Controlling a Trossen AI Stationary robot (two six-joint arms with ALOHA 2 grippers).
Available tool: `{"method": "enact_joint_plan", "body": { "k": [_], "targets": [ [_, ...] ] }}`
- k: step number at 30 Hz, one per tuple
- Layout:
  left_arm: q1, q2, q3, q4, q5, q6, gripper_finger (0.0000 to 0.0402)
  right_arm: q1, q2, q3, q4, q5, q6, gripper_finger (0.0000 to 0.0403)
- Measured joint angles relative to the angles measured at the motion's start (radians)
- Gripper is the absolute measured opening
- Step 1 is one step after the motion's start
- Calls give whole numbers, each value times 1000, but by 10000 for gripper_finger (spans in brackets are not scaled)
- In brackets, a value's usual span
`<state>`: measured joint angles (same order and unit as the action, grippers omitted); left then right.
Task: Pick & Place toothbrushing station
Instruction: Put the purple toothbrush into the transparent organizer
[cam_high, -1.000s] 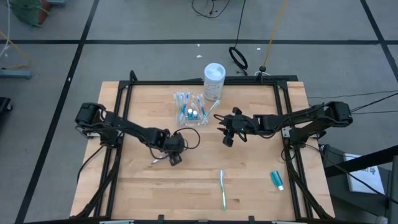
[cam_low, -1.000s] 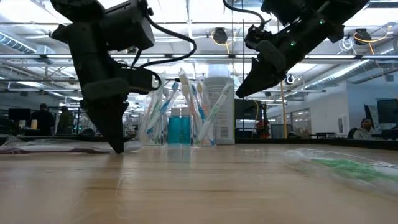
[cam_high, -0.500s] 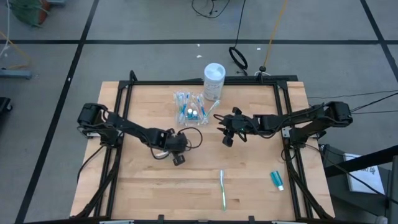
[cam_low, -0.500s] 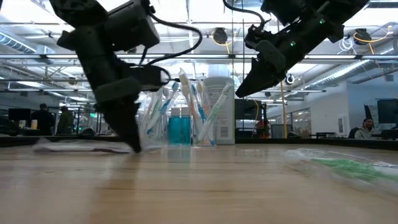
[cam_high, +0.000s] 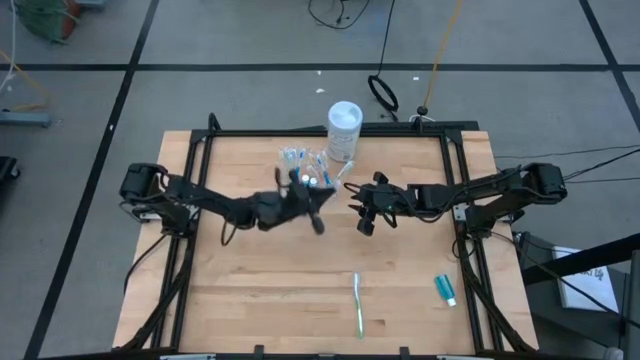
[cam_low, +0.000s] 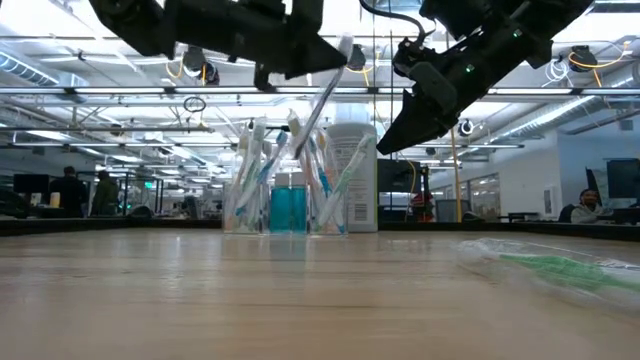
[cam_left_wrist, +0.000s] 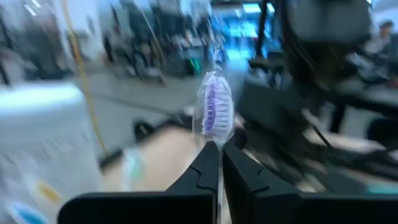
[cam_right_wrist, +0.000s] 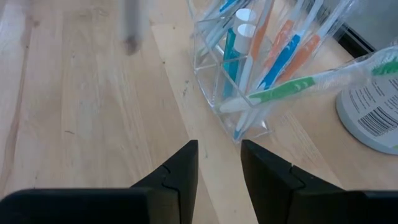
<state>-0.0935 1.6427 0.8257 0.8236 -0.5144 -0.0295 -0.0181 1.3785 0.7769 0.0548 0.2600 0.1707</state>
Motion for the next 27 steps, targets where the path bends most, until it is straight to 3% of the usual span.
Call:
{"method": "enact_joint_plan", "body": {
  "k": [5,14,23,27],
  "targets": [
    [102,19,1,155,43,51,13,0,0,0,1,0,0,114],
    [230,184,1,403,154,43,13,-2,0,0,9,1,-6,114],
    [224,307,0,391,139,-15,13,-2,0,0,8,0,-6,114],
    [199,306,0,399,69,38,14,-2,0,0,6,0,-6,114]
  ]
}}
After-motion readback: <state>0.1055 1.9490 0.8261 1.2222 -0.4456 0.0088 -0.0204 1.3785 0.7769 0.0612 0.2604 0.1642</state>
